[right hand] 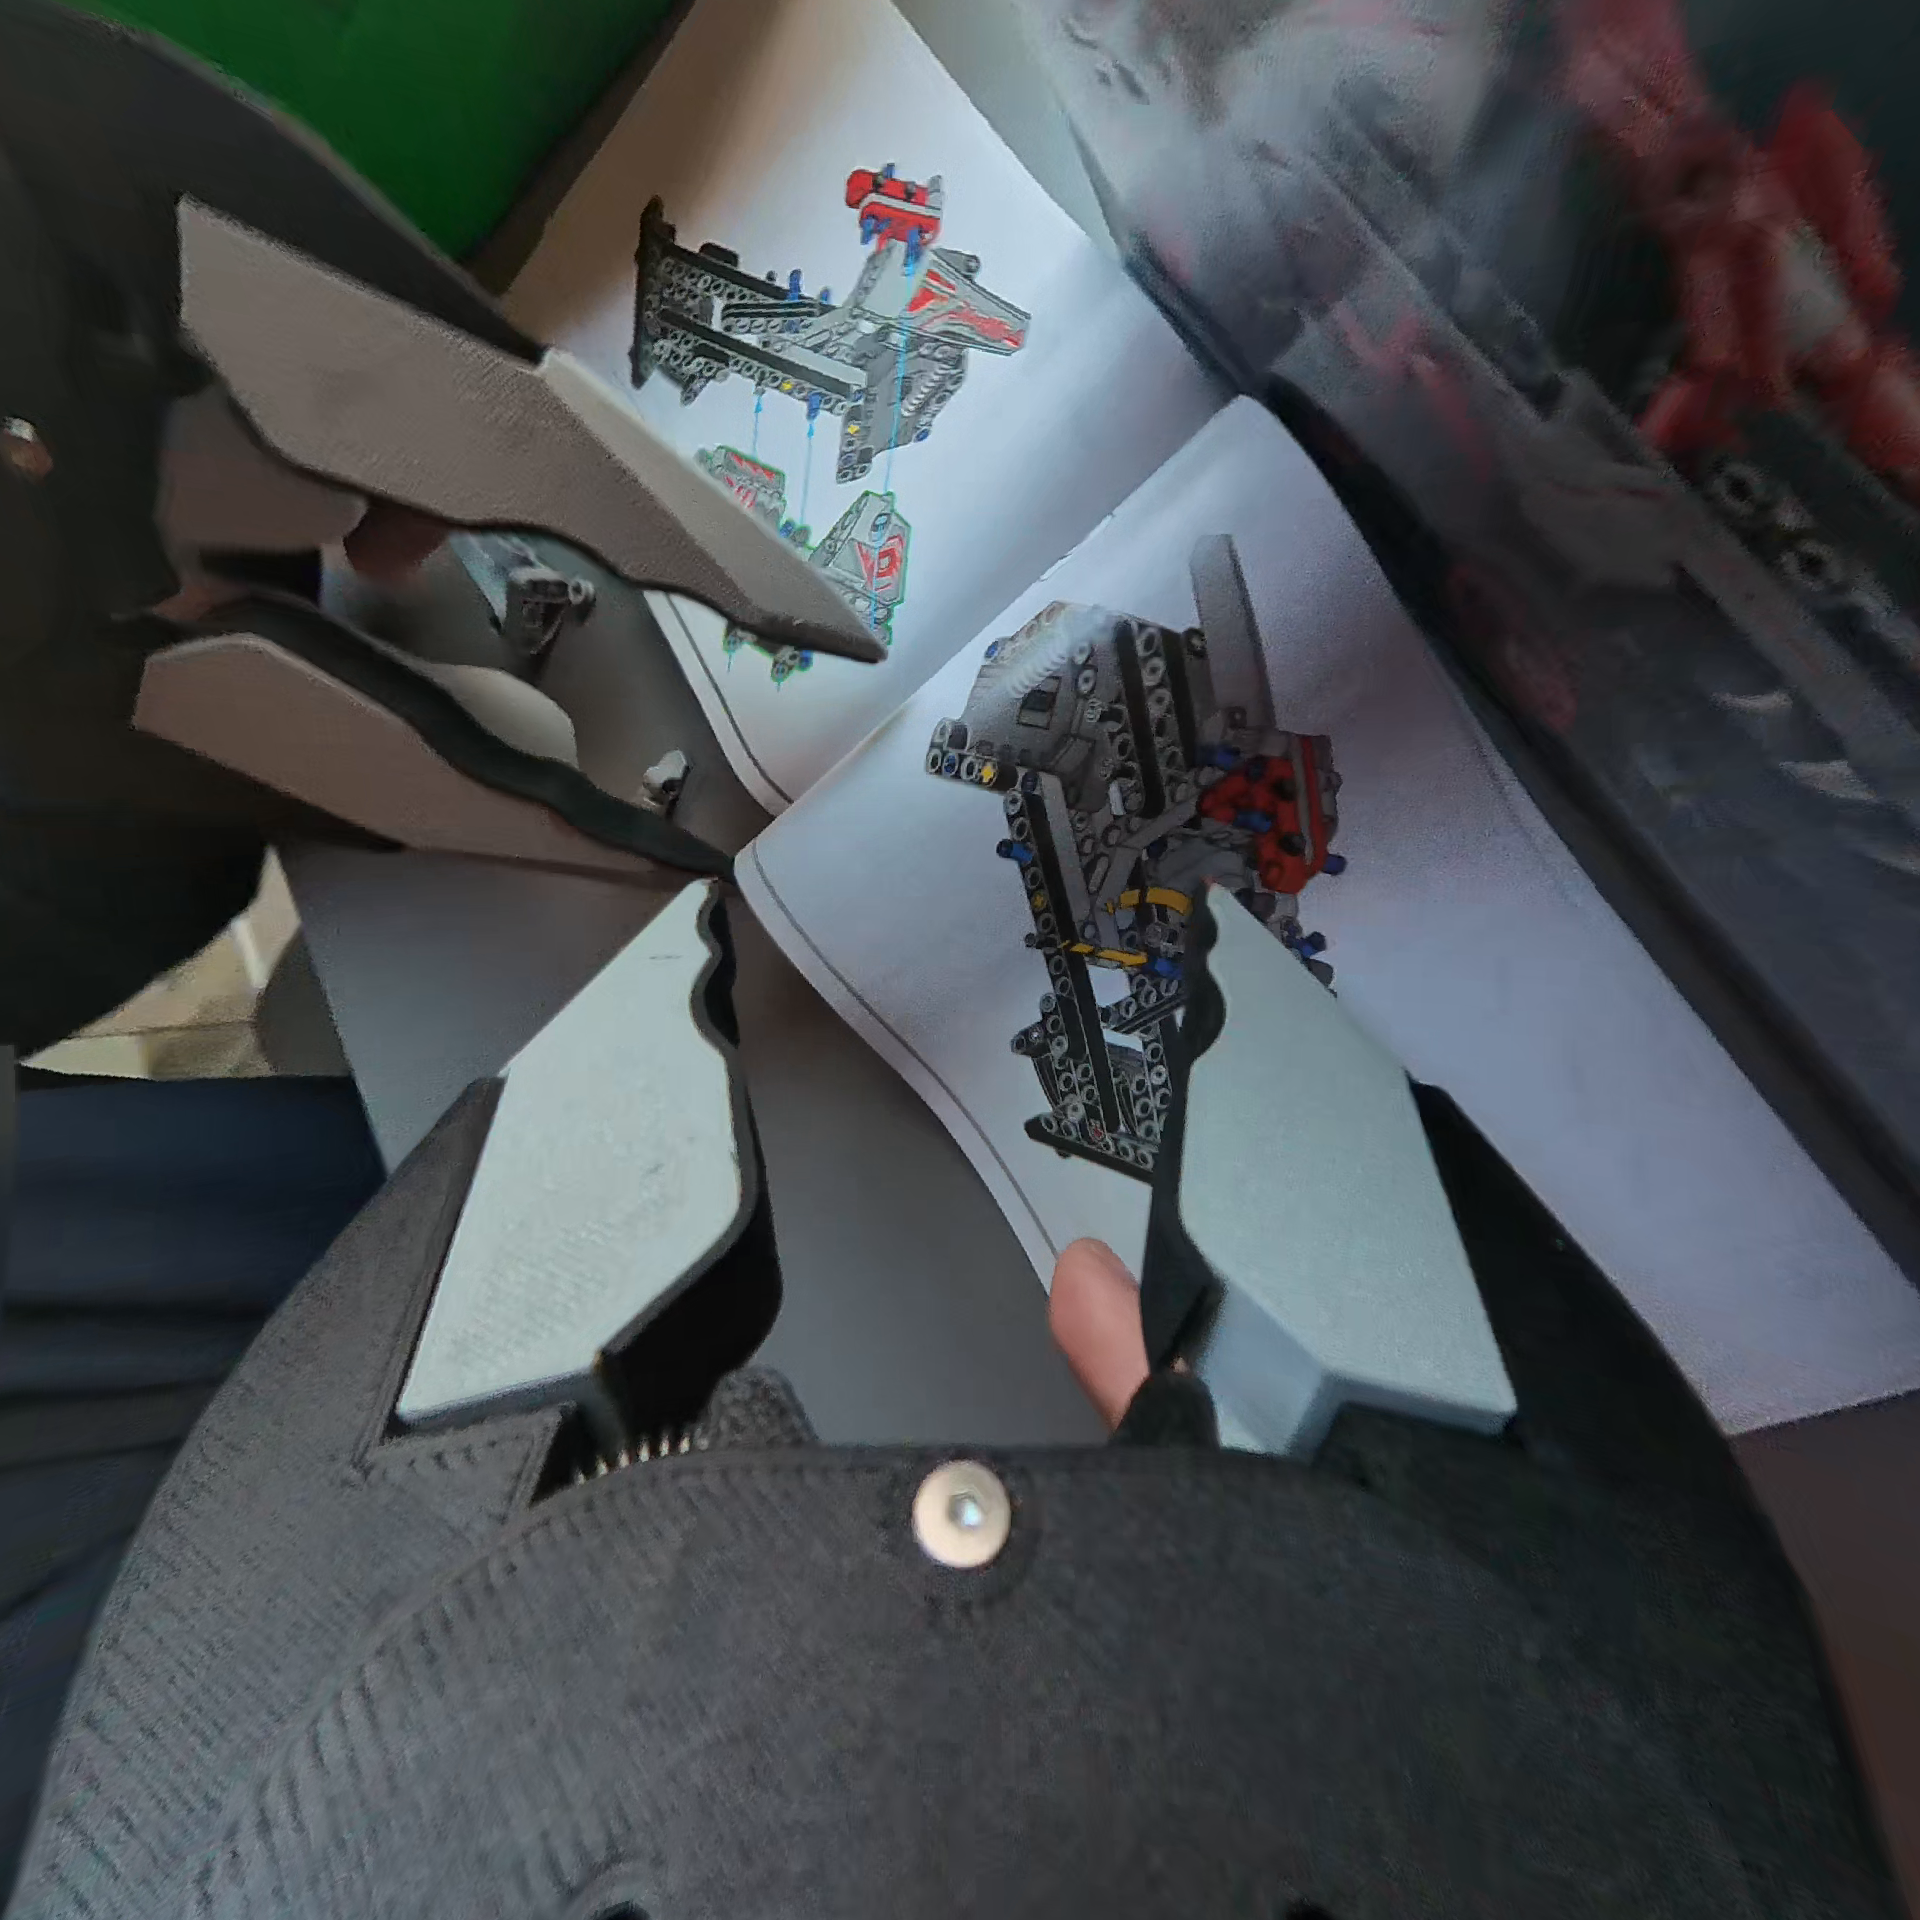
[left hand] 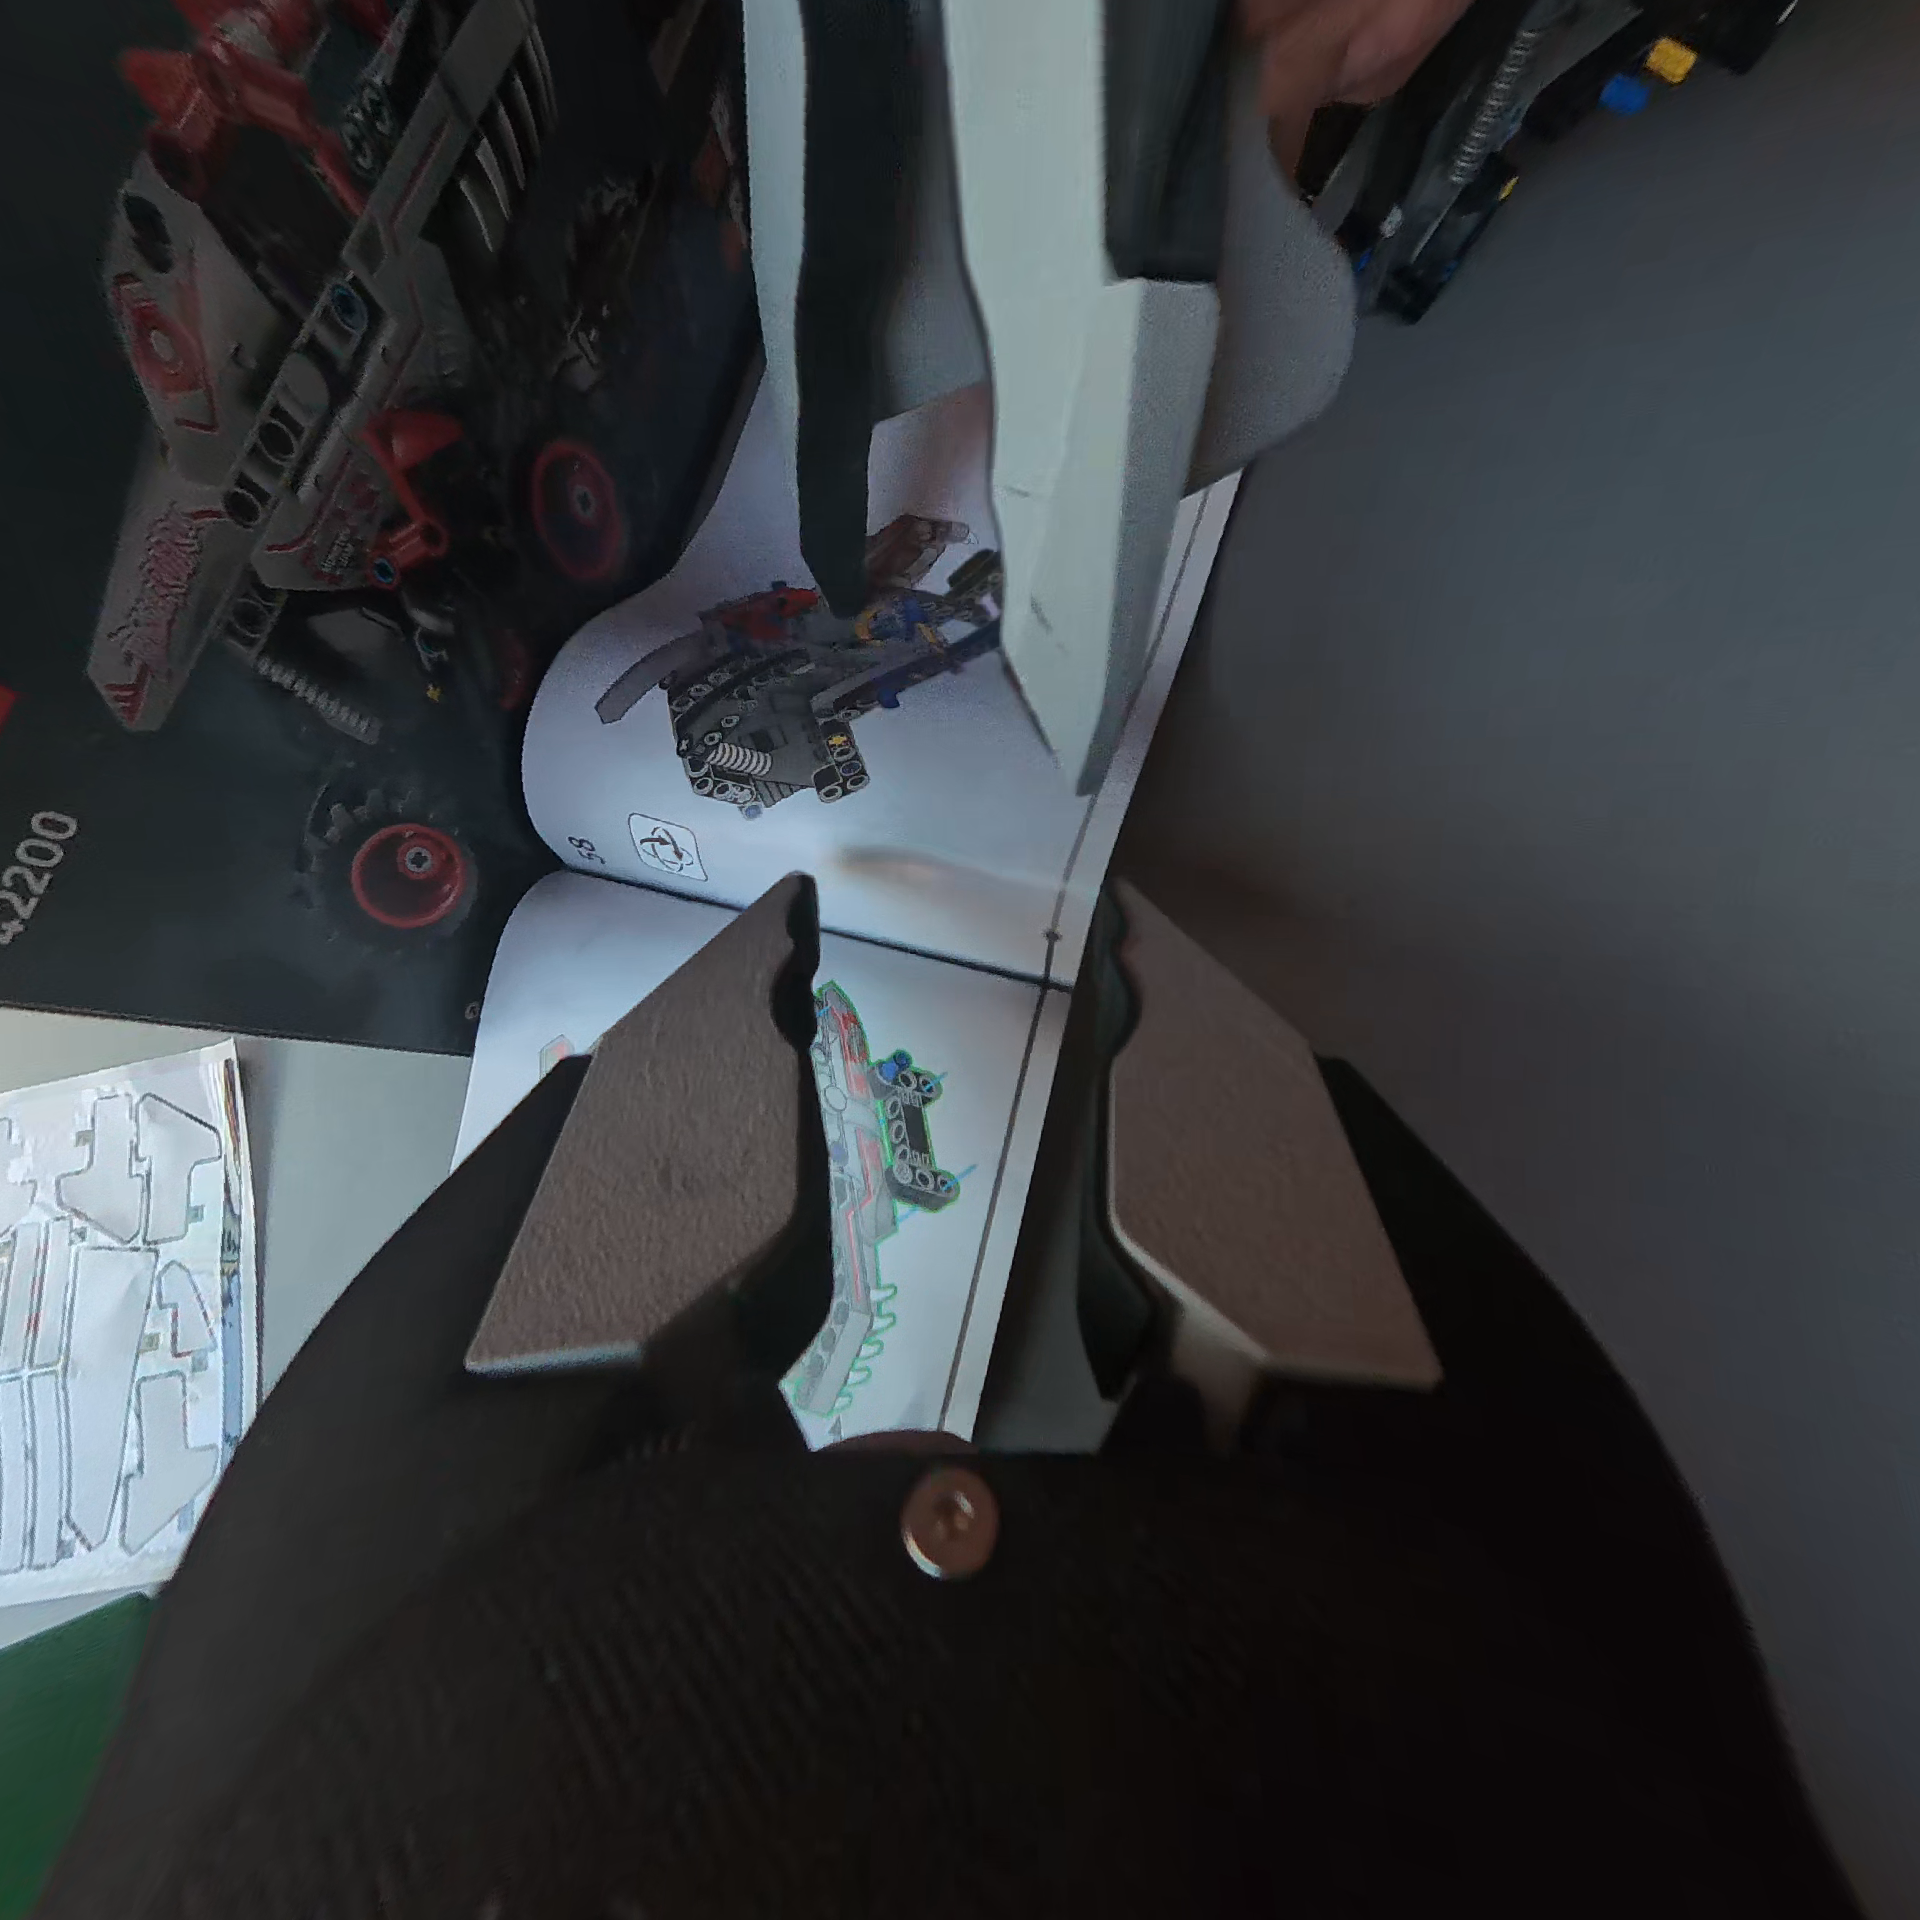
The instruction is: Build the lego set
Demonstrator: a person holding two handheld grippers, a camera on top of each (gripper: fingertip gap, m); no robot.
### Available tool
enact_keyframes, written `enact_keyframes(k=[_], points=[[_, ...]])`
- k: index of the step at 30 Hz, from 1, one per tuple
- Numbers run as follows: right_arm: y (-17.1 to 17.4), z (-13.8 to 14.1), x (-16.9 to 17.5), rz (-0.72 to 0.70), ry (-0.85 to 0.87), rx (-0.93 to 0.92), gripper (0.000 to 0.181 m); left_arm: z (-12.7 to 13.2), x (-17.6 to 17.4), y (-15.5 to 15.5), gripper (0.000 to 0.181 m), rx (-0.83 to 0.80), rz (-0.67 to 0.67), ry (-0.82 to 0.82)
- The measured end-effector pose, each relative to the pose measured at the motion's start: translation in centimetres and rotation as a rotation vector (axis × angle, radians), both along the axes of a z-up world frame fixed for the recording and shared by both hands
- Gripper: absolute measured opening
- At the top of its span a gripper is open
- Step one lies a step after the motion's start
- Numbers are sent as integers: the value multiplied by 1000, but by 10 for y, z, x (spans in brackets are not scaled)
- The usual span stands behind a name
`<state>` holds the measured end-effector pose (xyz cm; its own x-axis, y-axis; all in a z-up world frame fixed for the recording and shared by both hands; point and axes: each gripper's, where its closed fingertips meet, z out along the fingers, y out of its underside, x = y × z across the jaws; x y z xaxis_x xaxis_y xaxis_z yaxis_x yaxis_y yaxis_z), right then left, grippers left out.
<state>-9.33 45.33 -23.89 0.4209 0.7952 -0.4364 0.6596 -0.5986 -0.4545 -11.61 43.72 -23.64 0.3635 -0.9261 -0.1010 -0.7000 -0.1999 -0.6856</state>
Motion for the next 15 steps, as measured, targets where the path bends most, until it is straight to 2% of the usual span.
enact_keyframes(k=[7, 11, 15], points=[[-4, 5, 15, 179, -236, 514, 94, 3, -5, 2, 52, -13, 11, -21], [-8, 5, 12, 233, -308, 643, 97, 3, -5, 2, 51, -19, 11, -24], [0, 10, 12, 218, -339, 725, 96, 3, -6, 2, 52, -22, 12, -25]])
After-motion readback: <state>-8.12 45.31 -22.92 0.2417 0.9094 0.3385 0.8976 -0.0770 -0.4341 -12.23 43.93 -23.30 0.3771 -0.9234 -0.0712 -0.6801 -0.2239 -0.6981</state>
